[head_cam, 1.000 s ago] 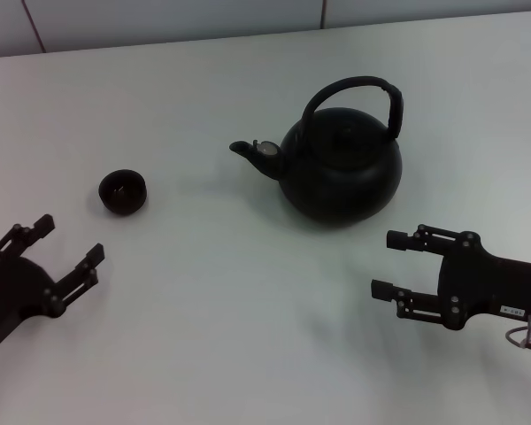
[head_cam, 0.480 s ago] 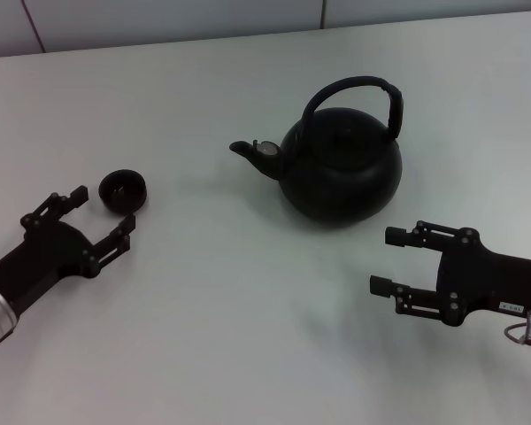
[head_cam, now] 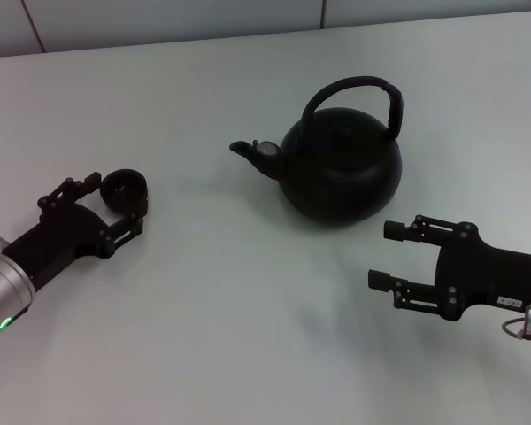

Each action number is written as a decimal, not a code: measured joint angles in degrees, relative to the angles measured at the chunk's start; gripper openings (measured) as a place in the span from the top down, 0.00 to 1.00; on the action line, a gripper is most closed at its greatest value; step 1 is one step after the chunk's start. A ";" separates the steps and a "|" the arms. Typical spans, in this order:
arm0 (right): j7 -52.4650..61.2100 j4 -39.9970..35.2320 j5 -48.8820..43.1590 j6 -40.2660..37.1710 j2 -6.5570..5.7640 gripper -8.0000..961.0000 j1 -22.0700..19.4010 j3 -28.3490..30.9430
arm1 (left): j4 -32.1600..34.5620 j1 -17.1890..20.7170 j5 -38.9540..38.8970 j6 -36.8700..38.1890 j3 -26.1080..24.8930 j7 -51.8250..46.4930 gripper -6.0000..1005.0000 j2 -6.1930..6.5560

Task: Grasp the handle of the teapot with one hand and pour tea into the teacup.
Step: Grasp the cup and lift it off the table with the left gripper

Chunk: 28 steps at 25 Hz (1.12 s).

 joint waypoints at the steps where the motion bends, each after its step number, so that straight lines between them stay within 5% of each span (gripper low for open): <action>1: 0.03 0.00 0.01 0.00 0.00 0.26 0.04 0.00 | -0.05 -0.19 -0.01 -0.36 -0.07 0.00 0.22 -0.02; 28: 0.11 0.00 0.73 -0.08 0.00 0.26 0.62 0.00 | -1.36 -2.71 0.00 -5.08 -0.89 0.59 0.25 -0.13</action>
